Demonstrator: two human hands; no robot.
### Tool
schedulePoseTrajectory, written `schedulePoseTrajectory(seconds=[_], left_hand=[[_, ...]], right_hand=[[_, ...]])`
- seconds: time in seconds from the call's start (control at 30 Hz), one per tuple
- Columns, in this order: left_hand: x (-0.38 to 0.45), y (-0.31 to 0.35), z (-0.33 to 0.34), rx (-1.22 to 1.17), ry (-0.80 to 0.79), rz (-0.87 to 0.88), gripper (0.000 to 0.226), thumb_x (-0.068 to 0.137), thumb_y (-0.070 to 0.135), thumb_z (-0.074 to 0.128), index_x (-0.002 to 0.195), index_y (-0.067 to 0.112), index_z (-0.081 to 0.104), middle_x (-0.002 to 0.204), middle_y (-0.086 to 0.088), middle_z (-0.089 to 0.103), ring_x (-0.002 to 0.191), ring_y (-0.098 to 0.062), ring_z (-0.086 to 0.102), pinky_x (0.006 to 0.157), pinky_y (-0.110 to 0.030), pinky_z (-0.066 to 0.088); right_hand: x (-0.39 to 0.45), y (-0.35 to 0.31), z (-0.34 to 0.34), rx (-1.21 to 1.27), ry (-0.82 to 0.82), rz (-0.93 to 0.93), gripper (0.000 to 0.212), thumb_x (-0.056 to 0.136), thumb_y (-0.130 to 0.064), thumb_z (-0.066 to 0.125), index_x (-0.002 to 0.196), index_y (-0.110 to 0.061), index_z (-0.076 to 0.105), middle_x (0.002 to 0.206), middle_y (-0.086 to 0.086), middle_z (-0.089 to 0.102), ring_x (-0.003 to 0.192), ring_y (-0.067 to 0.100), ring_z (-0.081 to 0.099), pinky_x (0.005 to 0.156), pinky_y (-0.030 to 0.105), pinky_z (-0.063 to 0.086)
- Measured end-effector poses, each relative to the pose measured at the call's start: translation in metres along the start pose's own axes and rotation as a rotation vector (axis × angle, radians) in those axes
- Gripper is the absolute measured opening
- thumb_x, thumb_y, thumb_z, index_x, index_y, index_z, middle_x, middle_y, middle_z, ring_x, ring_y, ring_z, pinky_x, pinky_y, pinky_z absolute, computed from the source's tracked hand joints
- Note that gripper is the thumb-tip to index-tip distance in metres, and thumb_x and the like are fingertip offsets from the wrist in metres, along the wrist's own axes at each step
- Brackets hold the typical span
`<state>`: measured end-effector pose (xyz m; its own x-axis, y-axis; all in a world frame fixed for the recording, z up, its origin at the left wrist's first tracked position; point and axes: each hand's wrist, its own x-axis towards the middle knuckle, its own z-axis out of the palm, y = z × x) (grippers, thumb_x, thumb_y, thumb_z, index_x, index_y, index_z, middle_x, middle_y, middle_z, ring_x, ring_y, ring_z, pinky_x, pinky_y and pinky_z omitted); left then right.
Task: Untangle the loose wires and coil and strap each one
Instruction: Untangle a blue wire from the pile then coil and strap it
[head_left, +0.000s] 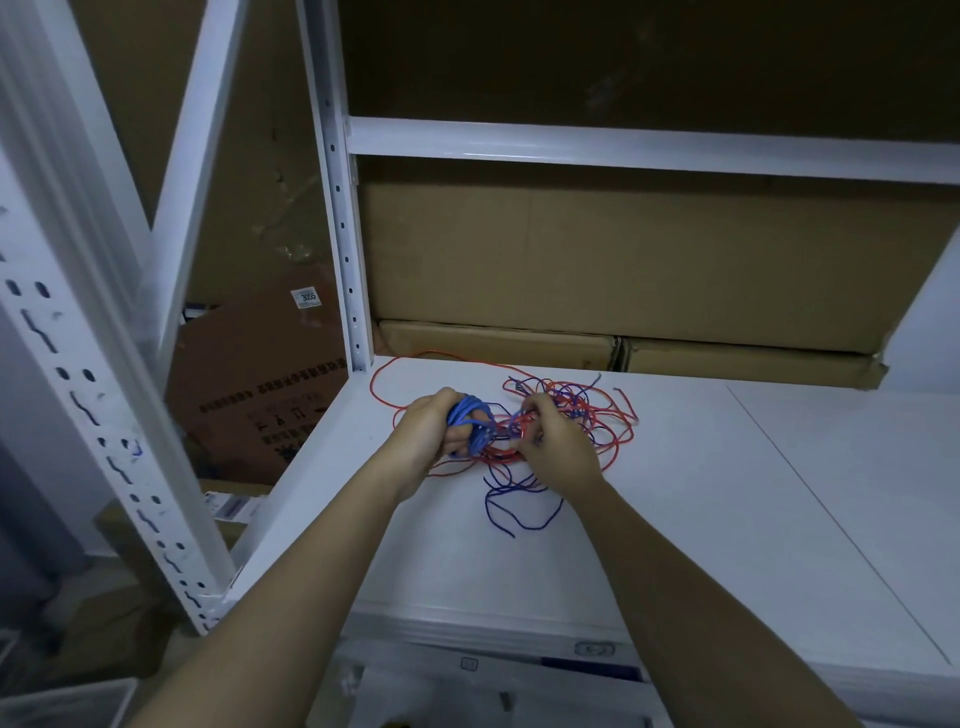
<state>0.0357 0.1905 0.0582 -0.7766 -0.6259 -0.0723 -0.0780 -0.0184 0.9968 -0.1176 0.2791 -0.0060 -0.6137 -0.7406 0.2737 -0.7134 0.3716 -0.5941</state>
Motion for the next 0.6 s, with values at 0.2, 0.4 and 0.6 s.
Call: schedulePoseTrajectory(seconds=[0.2, 0.4, 0.6], left_hand=[[0.006, 0.013, 0.006, -0.11, 0.05, 0.091, 0.041, 0.1, 0.016, 0.024, 0.077, 0.006, 0.057, 0.045, 0.002, 0.034, 0.047, -0.013, 0.026, 0.059, -0.029, 0.03], [0.007, 0.033, 0.017, -0.272, 0.005, 0.174, 0.042, 0.099, 0.017, 0.024, 0.075, 0.005, 0.057, 0.044, 0.004, 0.028, 0.042, -0.01, 0.024, 0.054, -0.027, 0.03], [0.003, 0.054, 0.018, -0.135, 0.086, 0.204, 0.036, 0.097, 0.015, 0.027, 0.074, 0.005, 0.053, 0.046, 0.002, 0.027, 0.047, -0.014, 0.022, 0.053, -0.027, 0.031]], right_hand=[[-0.015, 0.003, 0.003, -0.248, 0.09, -0.236, 0.03, 0.093, -0.029, 0.057, 0.119, -0.013, 0.061, 0.112, 0.006, 0.054, 0.099, 0.022, 0.054, 0.078, 0.032, 0.046], [-0.009, -0.007, -0.02, -0.139, 0.186, -0.126, 0.015, 0.09, -0.02, 0.05, 0.096, -0.011, 0.059, 0.083, 0.001, 0.058, 0.071, 0.018, 0.05, 0.054, 0.027, 0.027], [0.01, -0.007, -0.062, 0.123, 0.301, 0.018, 0.017, 0.093, -0.016, 0.05, 0.1, -0.009, 0.063, 0.069, 0.002, 0.059, 0.059, 0.016, 0.051, 0.05, 0.031, 0.03]])
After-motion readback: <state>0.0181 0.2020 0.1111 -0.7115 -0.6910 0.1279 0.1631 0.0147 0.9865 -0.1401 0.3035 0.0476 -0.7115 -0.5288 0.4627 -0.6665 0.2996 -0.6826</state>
